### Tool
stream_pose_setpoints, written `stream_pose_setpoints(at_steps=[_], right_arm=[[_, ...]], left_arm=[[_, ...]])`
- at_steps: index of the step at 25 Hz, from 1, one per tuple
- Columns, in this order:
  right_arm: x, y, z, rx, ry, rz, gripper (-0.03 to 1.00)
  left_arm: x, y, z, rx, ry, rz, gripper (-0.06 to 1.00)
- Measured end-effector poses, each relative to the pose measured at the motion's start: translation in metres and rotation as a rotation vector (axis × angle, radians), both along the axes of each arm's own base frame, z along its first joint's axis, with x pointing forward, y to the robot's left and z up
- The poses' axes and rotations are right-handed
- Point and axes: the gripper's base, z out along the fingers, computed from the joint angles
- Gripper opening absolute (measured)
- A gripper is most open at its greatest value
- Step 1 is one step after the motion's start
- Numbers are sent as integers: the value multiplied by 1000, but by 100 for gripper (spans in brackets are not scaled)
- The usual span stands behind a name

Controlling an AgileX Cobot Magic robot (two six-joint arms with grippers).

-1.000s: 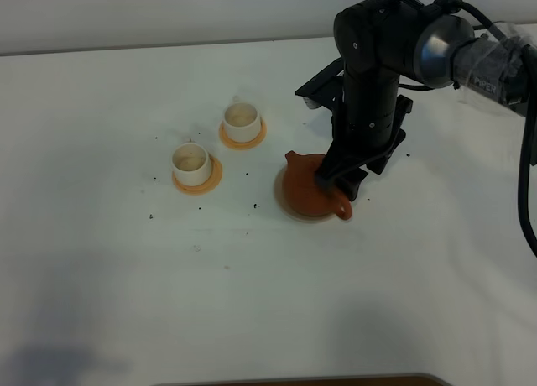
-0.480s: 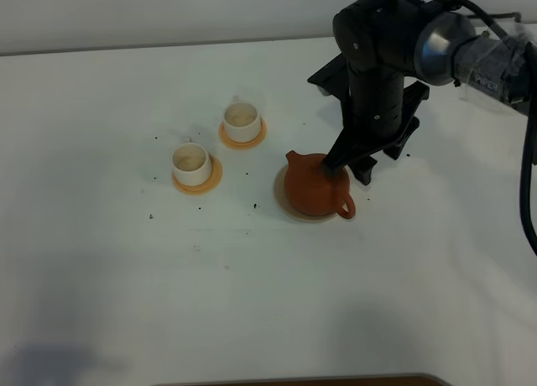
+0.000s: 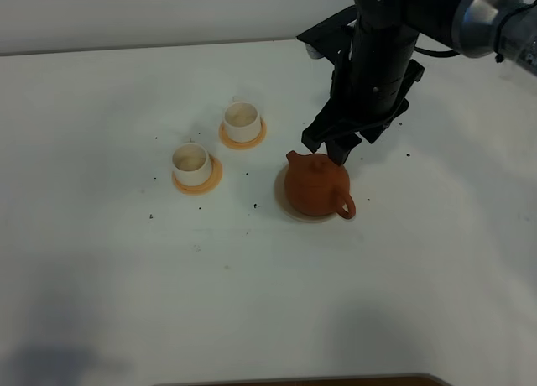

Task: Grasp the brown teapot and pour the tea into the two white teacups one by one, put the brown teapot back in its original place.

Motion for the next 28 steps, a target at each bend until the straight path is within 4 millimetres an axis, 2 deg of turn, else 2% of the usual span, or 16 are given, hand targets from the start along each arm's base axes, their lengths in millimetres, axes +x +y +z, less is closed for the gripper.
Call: stream_pose_setpoints(at_steps=[3,5,10,13,18,28], right_arm=[[-12,-1,-4,-30,16,48,54],[-20,3,-11,-68,11,88,54],[-34,15,-13,-133,-47,173,54],[-34,17,-19,-139,-32,174,54],[-31,22,-47,-176,5,177,51],[-26,26,-52,-147,-30,167,42]], left_arm=[[0,0,0,0,0,0,57],[0,0,0,0,0,0,57],[0,0,0,0,1,0,57],[0,0,0,0,1,0,57],[0,0,0,0,1,0,57],[0,0,0,0,1,0,57]])
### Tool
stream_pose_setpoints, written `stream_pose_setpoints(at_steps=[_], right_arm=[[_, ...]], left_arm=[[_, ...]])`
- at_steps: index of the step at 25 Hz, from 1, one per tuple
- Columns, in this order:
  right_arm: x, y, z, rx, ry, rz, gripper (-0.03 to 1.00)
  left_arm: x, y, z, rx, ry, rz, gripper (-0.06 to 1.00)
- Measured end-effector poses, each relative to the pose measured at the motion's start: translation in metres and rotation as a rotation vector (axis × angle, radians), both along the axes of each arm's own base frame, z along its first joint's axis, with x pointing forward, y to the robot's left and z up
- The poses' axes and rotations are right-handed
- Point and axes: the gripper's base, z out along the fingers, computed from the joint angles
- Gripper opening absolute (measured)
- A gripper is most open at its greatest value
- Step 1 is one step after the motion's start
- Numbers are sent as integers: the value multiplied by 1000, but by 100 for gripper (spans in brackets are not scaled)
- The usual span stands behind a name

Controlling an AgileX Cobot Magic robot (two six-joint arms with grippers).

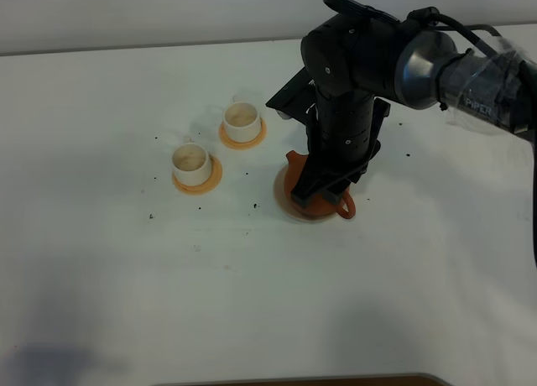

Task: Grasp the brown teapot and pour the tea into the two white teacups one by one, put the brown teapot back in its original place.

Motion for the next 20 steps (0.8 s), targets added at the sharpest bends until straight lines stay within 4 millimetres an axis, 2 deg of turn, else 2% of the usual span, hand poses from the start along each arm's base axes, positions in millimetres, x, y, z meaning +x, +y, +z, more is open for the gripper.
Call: stream_pose_setpoints(at_steps=[9,20], right_arm=[[8,-9,-3,-20,11,-41,40],[7,-6,-17,-25,58,-30,40]], left_arm=[[0,0,0,0,0,0,57],[0,0,0,0,0,0,57]])
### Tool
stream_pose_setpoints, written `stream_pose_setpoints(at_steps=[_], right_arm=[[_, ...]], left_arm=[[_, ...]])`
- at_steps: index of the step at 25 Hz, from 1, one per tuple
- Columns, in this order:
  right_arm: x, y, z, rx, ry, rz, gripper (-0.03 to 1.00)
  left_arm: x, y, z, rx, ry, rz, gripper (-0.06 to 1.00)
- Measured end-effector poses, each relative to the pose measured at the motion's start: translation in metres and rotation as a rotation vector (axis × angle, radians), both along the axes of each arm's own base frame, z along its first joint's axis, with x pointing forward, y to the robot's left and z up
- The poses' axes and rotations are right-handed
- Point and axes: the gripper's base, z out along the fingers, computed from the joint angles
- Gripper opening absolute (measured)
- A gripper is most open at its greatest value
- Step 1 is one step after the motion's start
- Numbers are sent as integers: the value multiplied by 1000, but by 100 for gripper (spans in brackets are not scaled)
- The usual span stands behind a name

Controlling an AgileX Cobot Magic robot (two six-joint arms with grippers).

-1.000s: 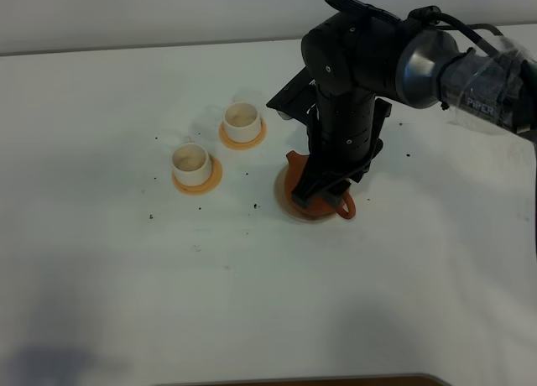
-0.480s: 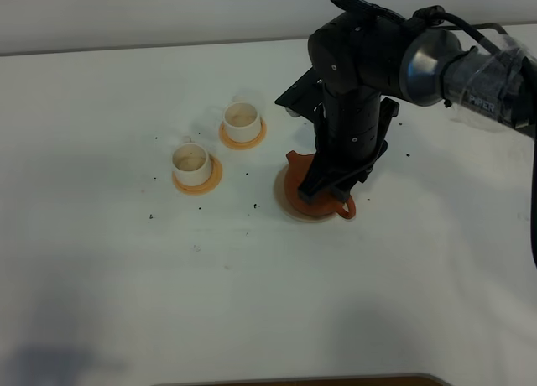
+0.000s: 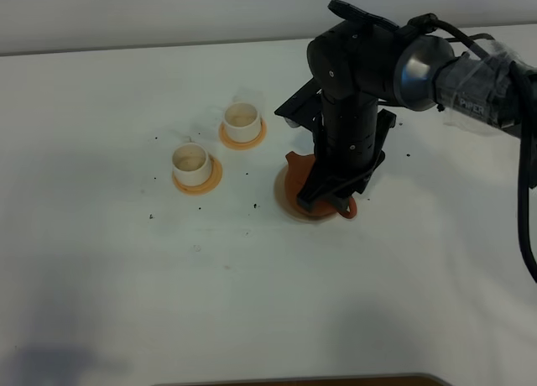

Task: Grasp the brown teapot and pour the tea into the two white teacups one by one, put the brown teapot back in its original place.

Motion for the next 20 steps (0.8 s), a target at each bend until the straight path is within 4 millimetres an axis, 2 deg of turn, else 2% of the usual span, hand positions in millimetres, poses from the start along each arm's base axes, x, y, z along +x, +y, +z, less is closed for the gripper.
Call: stream_pose_setpoints(at_steps=[9,12,18,20], right_arm=[[1,1,-1,6,-7,11,37],[1,1,-5,-5,-1,15,31],[1,1,-9,-12,6,23,13],[1,1,-9,-12,5,29,13]], left_arm=[[0,0,0,0,0,0,57],[0,0,0,0,0,0,57],[0,0,0,0,0,0,57],[0,0,0,0,0,0,57]])
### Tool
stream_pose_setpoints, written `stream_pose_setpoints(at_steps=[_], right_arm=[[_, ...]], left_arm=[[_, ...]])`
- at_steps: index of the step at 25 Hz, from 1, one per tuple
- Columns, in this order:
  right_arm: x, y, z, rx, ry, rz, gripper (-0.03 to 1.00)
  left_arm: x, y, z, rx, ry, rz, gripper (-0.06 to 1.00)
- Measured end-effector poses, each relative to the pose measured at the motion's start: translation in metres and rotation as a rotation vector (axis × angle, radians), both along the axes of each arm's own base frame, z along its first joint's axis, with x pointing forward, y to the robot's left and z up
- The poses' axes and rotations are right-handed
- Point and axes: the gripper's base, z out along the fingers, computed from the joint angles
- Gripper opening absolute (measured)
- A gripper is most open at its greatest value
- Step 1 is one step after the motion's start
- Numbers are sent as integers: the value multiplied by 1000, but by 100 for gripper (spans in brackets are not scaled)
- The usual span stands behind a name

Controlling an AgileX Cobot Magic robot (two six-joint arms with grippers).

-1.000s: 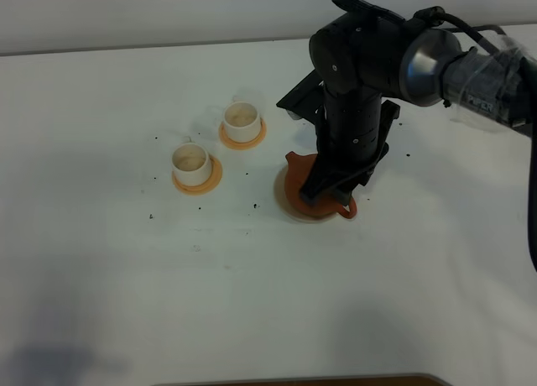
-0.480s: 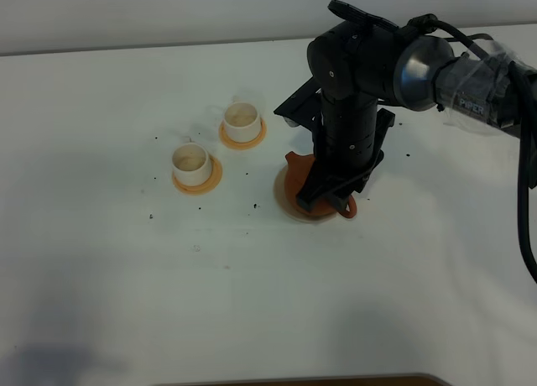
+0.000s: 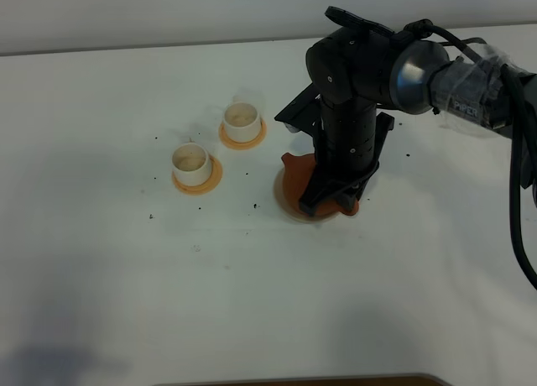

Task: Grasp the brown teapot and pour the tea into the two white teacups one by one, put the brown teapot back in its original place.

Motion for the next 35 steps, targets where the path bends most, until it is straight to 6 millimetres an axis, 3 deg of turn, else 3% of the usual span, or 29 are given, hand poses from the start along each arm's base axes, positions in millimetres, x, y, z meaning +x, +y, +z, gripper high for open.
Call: stream_pose_setpoints(at_steps=[8,17,29,35], right_arm=[[-2,0,2,-1,16,-1,13],[-4,-3,24,33,-4,9,13],[-2,0,25,65,-29,12,13],[-3,-1,42,101,-68,15,13]], left_arm=[[0,0,0,0,0,0,57],[0,0,0,0,0,0,57],[0,0,0,0,0,0,57],[0,0,0,0,0,0,57]])
